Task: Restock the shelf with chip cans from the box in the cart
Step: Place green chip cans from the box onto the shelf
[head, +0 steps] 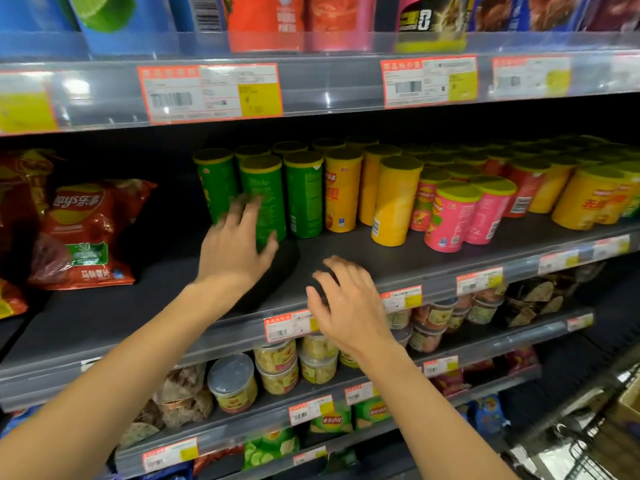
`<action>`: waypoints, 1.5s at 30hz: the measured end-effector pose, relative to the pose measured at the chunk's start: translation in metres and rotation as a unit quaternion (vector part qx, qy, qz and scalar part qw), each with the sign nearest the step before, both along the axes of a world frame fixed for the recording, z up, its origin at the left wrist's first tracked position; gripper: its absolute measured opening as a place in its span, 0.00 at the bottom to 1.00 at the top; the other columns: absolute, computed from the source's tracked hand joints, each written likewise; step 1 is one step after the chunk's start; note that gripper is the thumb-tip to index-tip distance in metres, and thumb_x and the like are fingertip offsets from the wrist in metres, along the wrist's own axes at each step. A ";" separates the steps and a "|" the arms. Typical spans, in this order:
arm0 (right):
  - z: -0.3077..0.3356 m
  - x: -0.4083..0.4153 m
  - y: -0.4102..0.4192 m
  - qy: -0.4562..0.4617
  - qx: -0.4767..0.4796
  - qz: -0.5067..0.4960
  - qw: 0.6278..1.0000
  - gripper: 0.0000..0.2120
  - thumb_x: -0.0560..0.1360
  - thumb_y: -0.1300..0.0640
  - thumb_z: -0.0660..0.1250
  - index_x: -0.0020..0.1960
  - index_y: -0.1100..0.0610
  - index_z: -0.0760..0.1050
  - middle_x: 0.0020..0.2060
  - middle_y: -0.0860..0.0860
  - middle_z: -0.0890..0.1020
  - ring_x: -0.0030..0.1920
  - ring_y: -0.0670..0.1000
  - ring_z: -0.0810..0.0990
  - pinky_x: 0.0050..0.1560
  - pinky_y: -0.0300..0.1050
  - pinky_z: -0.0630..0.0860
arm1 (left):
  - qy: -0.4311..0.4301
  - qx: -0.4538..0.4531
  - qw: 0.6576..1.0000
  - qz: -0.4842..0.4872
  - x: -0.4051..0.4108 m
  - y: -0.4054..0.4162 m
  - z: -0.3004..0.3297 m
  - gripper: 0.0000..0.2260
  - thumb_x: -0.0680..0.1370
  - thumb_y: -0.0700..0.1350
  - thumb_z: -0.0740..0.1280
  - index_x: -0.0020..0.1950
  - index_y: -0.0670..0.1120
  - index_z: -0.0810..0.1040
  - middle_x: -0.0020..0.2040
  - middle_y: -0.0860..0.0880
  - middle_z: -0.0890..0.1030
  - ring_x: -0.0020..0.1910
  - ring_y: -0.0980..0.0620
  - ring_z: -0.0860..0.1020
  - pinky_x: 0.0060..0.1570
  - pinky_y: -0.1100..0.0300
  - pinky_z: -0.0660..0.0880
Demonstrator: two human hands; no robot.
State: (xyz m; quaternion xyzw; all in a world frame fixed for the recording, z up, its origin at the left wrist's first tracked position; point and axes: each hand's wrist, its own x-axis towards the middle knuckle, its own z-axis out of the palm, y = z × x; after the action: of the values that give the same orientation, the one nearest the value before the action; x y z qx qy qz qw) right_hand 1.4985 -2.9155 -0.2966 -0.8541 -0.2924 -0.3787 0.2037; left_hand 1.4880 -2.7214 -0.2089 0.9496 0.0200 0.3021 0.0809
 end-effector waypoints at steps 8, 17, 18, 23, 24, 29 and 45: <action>0.004 0.005 -0.138 0.060 0.013 -0.116 0.991 0.21 0.80 0.49 0.59 0.64 0.61 0.77 0.62 0.58 0.79 0.63 0.58 0.77 0.65 0.58 0.73 | -0.003 0.120 0.978 -0.170 -0.004 -0.117 -0.020 0.23 0.76 0.53 0.61 0.66 0.42 0.77 0.61 0.42 0.80 0.57 0.40 0.79 0.49 0.48 0.77; -0.002 -0.016 -0.324 0.109 -0.001 -0.260 0.959 0.21 0.81 0.48 0.59 0.66 0.61 0.76 0.63 0.57 0.78 0.64 0.56 0.76 0.66 0.51 0.73 | 0.018 0.114 0.931 -0.345 0.036 -0.351 -0.037 0.22 0.75 0.52 0.60 0.62 0.41 0.79 0.61 0.40 0.81 0.59 0.41 0.79 0.55 0.48 0.78; -0.004 -0.020 -0.345 0.113 0.002 -0.279 0.953 0.21 0.81 0.48 0.60 0.66 0.61 0.75 0.63 0.57 0.78 0.64 0.56 0.76 0.66 0.51 0.73 | 0.024 0.118 0.926 -0.358 0.037 -0.375 -0.037 0.22 0.75 0.52 0.59 0.63 0.42 0.79 0.61 0.42 0.80 0.60 0.41 0.79 0.54 0.48 0.78; -0.023 -0.056 -0.434 0.110 0.030 -0.360 0.926 0.20 0.79 0.50 0.61 0.63 0.62 0.78 0.59 0.58 0.80 0.59 0.58 0.79 0.61 0.52 0.75 | 0.042 0.139 0.887 -0.438 0.034 -0.482 -0.054 0.22 0.71 0.48 0.73 0.63 0.40 0.79 0.60 0.41 0.81 0.59 0.41 0.79 0.52 0.48 0.79; -0.029 -0.065 -0.449 0.113 0.036 -0.376 0.919 0.20 0.79 0.50 0.62 0.62 0.61 0.78 0.58 0.58 0.81 0.58 0.58 0.79 0.60 0.51 0.76 | 0.047 0.146 0.879 -0.451 0.032 -0.502 -0.059 0.23 0.70 0.48 0.74 0.62 0.40 0.79 0.58 0.41 0.81 0.57 0.41 0.80 0.50 0.49 0.79; -0.066 -0.108 -0.508 0.177 0.067 -0.451 0.872 0.21 0.77 0.48 0.59 0.61 0.61 0.79 0.55 0.57 0.82 0.56 0.56 0.81 0.56 0.51 0.79 | 0.084 0.175 0.829 -0.525 0.017 -0.586 -0.090 0.26 0.72 0.49 0.71 0.68 0.42 0.75 0.57 0.43 0.81 0.56 0.44 0.80 0.48 0.50 0.80; -0.162 -0.154 -0.682 0.362 0.135 -0.585 0.713 0.24 0.74 0.47 0.60 0.61 0.61 0.79 0.53 0.57 0.82 0.51 0.58 0.81 0.51 0.53 0.80 | 0.209 0.284 0.706 -0.614 0.027 -0.808 -0.204 0.26 0.70 0.51 0.72 0.66 0.44 0.76 0.54 0.44 0.81 0.52 0.43 0.80 0.44 0.50 0.78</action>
State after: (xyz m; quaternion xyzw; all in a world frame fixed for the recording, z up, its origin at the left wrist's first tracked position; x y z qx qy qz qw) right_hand 1.3446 -3.5972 -0.4583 -0.8900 0.4156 -0.1193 0.1448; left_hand 1.5148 -3.5296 -0.4129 0.7689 -0.6379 -0.0288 -0.0317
